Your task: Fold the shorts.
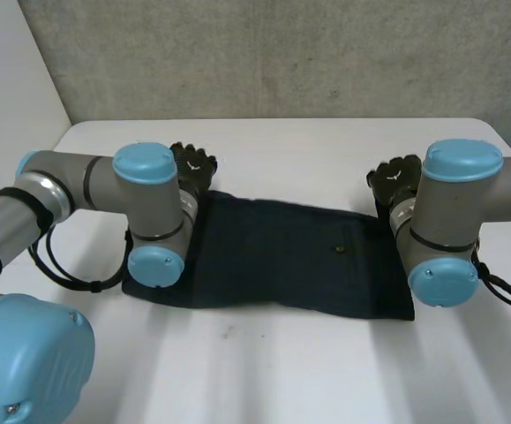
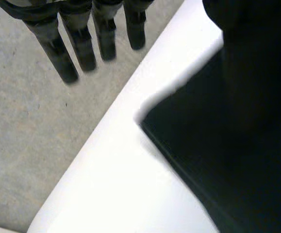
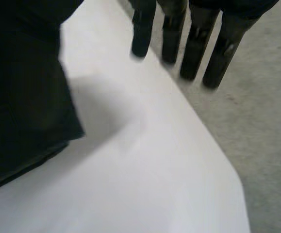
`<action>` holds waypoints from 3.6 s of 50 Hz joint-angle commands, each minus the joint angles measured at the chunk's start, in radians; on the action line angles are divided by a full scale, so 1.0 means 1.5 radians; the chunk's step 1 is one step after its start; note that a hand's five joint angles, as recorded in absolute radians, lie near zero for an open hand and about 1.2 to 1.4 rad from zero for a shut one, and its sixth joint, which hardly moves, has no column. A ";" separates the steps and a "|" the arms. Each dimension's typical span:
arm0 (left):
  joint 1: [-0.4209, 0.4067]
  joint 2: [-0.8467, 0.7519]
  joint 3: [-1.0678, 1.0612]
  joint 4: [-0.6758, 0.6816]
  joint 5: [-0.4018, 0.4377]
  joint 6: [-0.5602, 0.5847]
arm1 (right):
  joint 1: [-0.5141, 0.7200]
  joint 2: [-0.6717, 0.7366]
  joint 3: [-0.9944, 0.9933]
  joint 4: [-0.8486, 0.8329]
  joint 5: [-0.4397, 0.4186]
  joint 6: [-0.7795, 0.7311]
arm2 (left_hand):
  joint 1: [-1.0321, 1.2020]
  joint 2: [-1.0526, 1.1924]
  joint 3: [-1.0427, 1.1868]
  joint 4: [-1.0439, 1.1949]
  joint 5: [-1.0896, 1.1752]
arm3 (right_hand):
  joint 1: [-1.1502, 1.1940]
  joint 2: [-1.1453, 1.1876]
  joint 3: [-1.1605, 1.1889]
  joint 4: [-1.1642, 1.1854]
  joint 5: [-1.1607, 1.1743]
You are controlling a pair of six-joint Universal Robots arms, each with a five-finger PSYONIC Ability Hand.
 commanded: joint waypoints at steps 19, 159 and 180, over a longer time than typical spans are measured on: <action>0.039 0.421 -0.535 0.038 0.059 -0.226 | -0.082 -0.366 0.497 -0.028 -0.219 0.257 | -0.033 -0.074 -0.078 -0.077 -0.079 | 0.128 0.068 0.053 0.050 0.054; 0.081 0.573 -0.679 0.078 0.082 -0.254 | 0.281 -0.195 0.198 -0.023 -0.226 -0.080 | -0.033 -0.074 -0.078 -0.077 -0.079 | 0.723 0.662 0.648 0.644 0.649; 0.084 0.583 -0.616 0.071 0.084 -0.288 | 0.226 -0.284 0.165 -0.036 -0.166 0.283 | -0.033 -0.074 -0.078 -0.077 -0.079 | -0.081 -0.141 -0.156 -0.160 -0.155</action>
